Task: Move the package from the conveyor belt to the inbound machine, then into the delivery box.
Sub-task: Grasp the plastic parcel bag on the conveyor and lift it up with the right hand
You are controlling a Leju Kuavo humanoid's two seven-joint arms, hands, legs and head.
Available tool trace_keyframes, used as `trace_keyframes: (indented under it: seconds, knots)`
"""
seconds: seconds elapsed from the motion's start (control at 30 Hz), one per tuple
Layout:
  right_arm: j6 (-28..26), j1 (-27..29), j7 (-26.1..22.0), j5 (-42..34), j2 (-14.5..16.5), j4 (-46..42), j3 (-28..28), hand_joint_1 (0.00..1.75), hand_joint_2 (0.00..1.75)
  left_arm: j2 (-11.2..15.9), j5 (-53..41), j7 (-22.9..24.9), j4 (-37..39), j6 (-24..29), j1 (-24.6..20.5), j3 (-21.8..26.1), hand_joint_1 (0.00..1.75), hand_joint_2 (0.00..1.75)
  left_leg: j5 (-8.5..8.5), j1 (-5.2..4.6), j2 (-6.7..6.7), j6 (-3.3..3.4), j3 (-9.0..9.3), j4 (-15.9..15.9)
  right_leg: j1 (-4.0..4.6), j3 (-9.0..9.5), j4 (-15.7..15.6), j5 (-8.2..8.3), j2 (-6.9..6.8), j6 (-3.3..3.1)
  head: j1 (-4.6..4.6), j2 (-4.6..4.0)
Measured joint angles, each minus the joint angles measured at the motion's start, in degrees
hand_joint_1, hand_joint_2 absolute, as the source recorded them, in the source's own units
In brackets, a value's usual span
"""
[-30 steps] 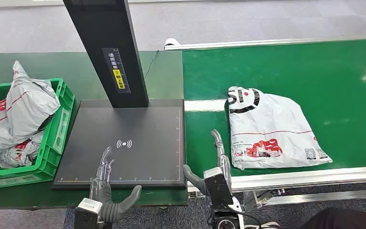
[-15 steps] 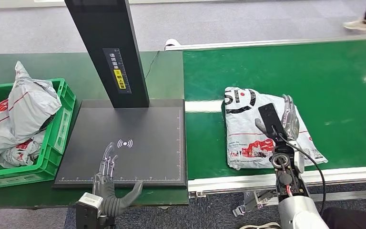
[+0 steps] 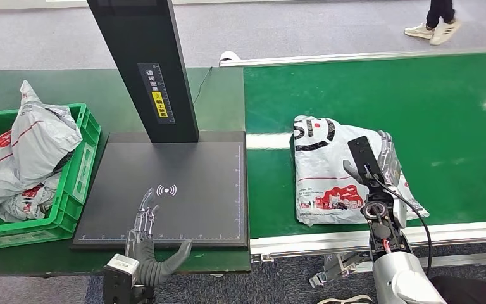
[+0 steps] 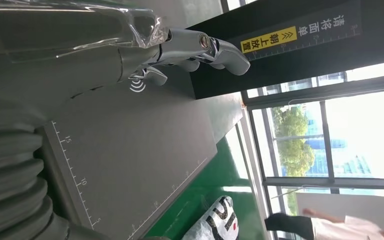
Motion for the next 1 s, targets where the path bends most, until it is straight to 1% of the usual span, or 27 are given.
trace_keyframes:
  seconds: [0.13, 0.23, 0.33, 0.5, 0.63, 0.67, 0.8, 0.9, 1.0]
  knots:
    - [0.00, -0.13, 0.07, 0.04, -0.10, 0.60, -0.04, 0.00, 1.75, 0.00, 0.03, 0.00, 0.01, 0.00, -0.01, 0.00, 0.00, 1.75, 0.00, 0.00, 0.00, 0.00, -0.01, 0.00, 0.00, -0.01, 0.00, 0.00, 0.00, 0.00, 0.00, 0.00]
    - [0.45, -1.04, 1.58, 0.89, -0.49, 1.22, -0.26, 0.00, 1.75, 0.01, 0.39, -0.01, 0.02, 0.01, -0.01, 0.00, 0.00, 1.75, 0.00, 0.00, 0.00, 0.00, -0.03, 0.00, 0.00, -0.01, 0.00, 0.00, 0.00, 0.00, -0.01, 0.01]
    - [2.92, -3.95, 5.20, 3.38, -1.54, 2.55, -0.75, 0.00, 1.75, 0.02, 0.90, -0.02, 0.03, 0.07, -0.02, 0.01, 0.00, 1.75, 0.01, 0.00, 0.01, 0.00, -0.02, 0.00, 0.00, -0.01, 0.00, 0.01, 0.01, 0.00, -0.01, 0.00]
    - [5.79, -8.68, 13.05, 5.91, -2.77, 5.37, -1.54, 0.00, 1.75, 0.04, 1.63, -0.02, 0.01, -0.35, -0.11, 0.06, 0.00, 1.75, 0.02, -0.01, 0.00, -0.01, 0.01, 0.02, 0.00, 0.00, 0.00, 0.01, -0.01, 0.00, -0.01, 0.00]
    - [10.52, -11.07, 16.28, 6.89, -3.09, 7.26, -2.42, 0.00, 1.75, 0.24, 2.14, -0.05, 0.09, -0.52, -0.31, 0.16, 0.00, 1.75, 0.02, 0.00, 0.00, -0.01, -0.01, 0.01, 0.00, -0.01, 0.01, 0.01, 0.00, 0.00, -0.01, 0.01]
    - [11.75, -11.59, 17.79, 7.95, -3.03, 7.73, -2.41, 0.00, 1.75, 0.29, 2.26, -0.10, 0.17, -0.53, -0.43, 0.18, 0.00, 1.75, 0.02, 0.00, 0.00, -0.01, -0.02, 0.01, 0.00, -0.02, 0.01, 0.01, 0.00, 0.00, -0.01, 0.01]
    - [15.23, -12.70, 26.43, 13.23, -2.12, 9.55, -0.99, 0.00, 1.75, 0.34, 2.35, -0.37, 0.95, -0.60, -1.29, 0.16, 0.00, 1.75, 0.02, 0.01, 0.00, -0.02, -0.02, 0.00, 0.01, -0.02, 0.01, 0.01, -0.01, 0.00, -0.01, -0.01]
    - [16.97, -12.71, 28.52, 14.64, -1.46, 10.25, -0.32, 0.00, 1.75, 0.33, 2.52, -0.59, 1.90, -0.65, -2.11, 0.11, 0.00, 1.75, 0.03, 0.01, -0.04, -0.02, -0.02, 0.00, 0.01, -0.01, 0.01, 0.01, -0.03, 0.00, -0.01, 0.00]
    - [18.97, -12.70, 29.15, 15.73, -1.26, 10.79, 0.09, 0.00, 1.75, 0.34, 2.75, -0.70, 2.73, -0.70, -2.75, 0.11, 0.00, 1.75, 0.03, 0.01, -0.09, -0.02, -0.02, 0.00, 0.01, -0.01, 0.01, 0.01, -0.03, 0.00, 0.00, 0.00]
